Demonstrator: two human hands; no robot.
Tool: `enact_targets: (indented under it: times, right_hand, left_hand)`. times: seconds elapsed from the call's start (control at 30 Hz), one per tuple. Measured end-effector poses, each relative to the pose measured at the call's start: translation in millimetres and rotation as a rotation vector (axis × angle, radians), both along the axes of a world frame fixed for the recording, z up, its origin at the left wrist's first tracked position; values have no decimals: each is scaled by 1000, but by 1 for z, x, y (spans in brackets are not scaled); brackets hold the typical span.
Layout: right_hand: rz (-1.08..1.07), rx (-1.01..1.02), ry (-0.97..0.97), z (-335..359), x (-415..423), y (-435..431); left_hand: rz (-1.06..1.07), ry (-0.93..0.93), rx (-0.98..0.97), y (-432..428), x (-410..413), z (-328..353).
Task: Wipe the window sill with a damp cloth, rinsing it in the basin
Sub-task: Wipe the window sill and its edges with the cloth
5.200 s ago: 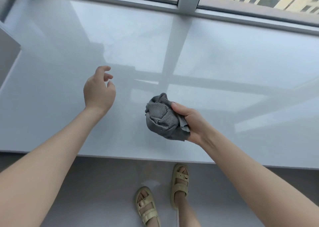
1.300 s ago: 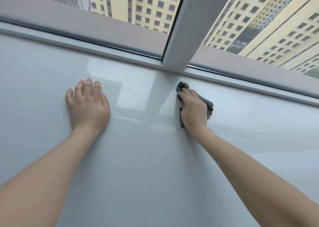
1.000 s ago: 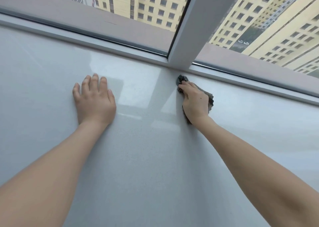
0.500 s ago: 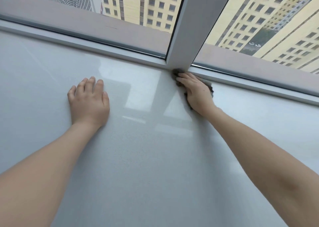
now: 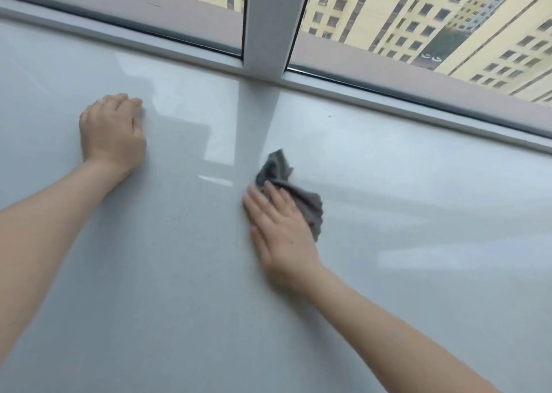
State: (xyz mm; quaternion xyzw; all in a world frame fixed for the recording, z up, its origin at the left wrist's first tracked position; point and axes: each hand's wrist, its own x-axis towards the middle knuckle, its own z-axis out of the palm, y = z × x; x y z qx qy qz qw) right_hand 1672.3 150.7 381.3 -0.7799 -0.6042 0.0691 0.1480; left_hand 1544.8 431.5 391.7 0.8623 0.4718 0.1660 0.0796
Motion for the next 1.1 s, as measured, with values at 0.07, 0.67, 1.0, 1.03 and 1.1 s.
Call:
enact_targets:
  times: [0.07,0.67,1.0,1.03,1.1]
  right_hand:
    - [348,-89,57,8,-66,-54]
    - [613,-115,-61,9,4,-34]
    - [22,-172,-137,10,-16,113]
    - [172,-149,-149,9,-48,117]
    - [483,-95,-129,5,-107,96]
  left_hand:
    - [-47,-27,2,-15,0,7]
    - [107,-109,55,-133,-88,17]
    - [209,-148,74,-129,-149,30]
    - [219,-149,74,-127,-154,29]
    - [231,-143,68,-126,-161,27]
